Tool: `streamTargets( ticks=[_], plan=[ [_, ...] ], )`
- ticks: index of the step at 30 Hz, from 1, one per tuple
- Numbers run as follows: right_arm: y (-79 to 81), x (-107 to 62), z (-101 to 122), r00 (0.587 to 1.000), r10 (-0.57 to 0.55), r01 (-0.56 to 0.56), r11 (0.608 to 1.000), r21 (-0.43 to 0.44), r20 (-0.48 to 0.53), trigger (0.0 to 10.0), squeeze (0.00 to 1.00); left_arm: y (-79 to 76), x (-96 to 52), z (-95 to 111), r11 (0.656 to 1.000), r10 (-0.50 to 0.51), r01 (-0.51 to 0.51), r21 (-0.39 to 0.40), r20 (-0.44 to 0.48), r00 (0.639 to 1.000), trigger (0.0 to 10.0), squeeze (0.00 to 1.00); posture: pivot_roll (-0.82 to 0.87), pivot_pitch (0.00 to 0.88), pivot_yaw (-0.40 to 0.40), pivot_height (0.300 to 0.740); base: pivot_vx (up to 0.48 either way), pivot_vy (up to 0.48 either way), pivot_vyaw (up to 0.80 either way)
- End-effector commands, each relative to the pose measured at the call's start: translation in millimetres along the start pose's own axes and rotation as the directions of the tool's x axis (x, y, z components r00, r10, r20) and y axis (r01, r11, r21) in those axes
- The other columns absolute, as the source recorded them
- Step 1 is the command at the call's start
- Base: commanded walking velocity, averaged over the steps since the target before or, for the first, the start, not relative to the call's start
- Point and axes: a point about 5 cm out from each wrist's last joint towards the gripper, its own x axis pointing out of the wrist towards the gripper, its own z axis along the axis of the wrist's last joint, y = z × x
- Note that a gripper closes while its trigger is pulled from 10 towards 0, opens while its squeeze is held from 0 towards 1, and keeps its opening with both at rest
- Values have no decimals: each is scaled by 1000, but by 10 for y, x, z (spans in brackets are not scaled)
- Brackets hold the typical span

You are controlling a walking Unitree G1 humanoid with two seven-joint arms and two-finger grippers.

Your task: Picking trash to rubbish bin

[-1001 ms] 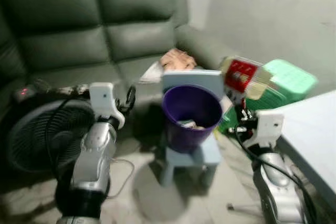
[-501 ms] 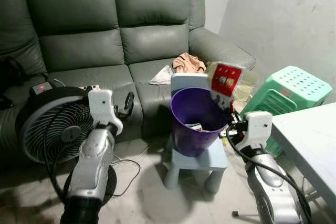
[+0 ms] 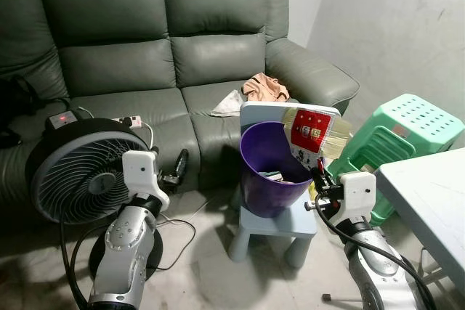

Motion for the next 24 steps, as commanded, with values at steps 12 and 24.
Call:
streamTargets(
  ticks=[12,24],
  plan=[
    [-111,-84,-207,997,-73,74,997,23,-16,10000,0,67,-120,-180,1000,-27,27,-3,-22,999,10000,0,25,0,-78,740,0,0,0],
    [-126,-139,-296,996,-82,83,997,10,-32,10000,0,84,-119,-249,999,-26,25,-31,-37,999,10000,0,18,0,-78,740,0,0,0]
  ],
)
